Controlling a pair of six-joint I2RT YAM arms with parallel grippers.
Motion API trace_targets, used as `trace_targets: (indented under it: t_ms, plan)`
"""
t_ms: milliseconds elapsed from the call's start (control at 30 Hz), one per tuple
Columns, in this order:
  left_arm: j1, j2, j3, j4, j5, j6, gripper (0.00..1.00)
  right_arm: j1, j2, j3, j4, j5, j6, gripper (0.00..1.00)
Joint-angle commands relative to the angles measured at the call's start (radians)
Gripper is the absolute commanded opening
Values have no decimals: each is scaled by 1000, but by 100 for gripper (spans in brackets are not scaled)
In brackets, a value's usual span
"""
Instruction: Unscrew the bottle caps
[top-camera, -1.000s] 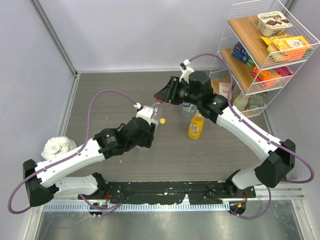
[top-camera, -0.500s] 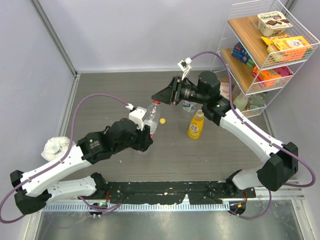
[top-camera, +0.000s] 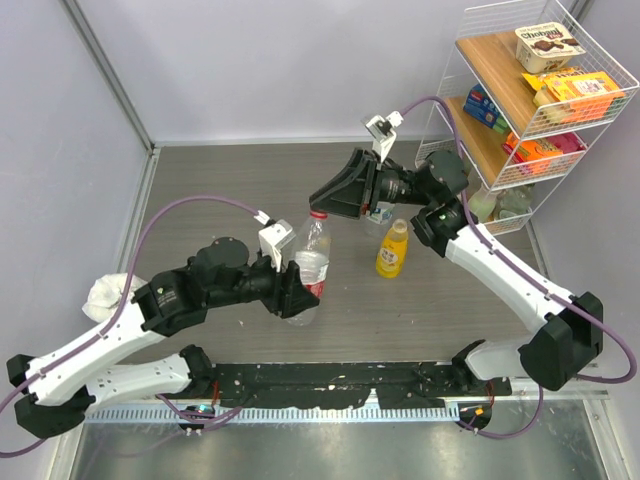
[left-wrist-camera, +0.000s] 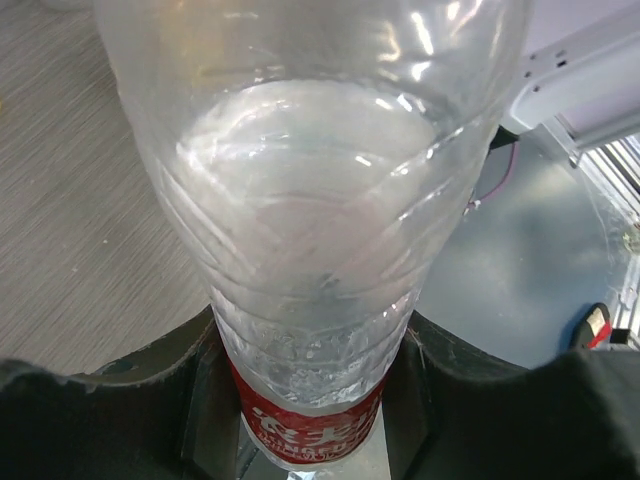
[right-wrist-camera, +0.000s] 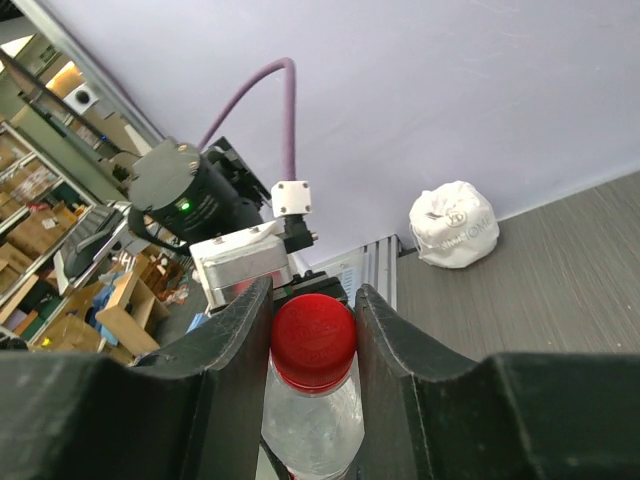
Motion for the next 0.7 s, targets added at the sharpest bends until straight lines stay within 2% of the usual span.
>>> trace_targets:
  t_ms: [0, 167, 233, 300, 333, 367, 433, 500, 667]
  plan:
    - [-4, -40, 1, 158, 100, 44, 8, 13, -35, 14, 88, -91, 38, 2]
    - [-2, -62, -1, 119, 57, 51, 7, -13, -41, 12, 94, -76, 41, 2]
    - [-4, -63, -4, 111, 53, 50, 7, -22, -44, 14, 91, -53, 42, 7]
    - [-4, -63, -7, 108, 47, 45, 7, -27, -43, 15, 88, -45, 42, 24]
    - [-4, -59, -7, 106, 40, 45, 6, -27, -41, 21, 83, -42, 43, 38]
    - [-2, -54, -5, 102, 34, 41, 6, -28, -41, 25, 86, -33, 45, 46]
    - [-4, -42, 2, 89, 22, 44, 6, -33, -49, 32, 62, -6, 37, 70]
    - [-2, -29, 7, 73, 8, 45, 6, -36, -60, 43, 14, 31, 6, 83]
    - [-4, -16, 7, 46, -50, 51, 5, -37, -89, 113, -277, 197, -179, 94]
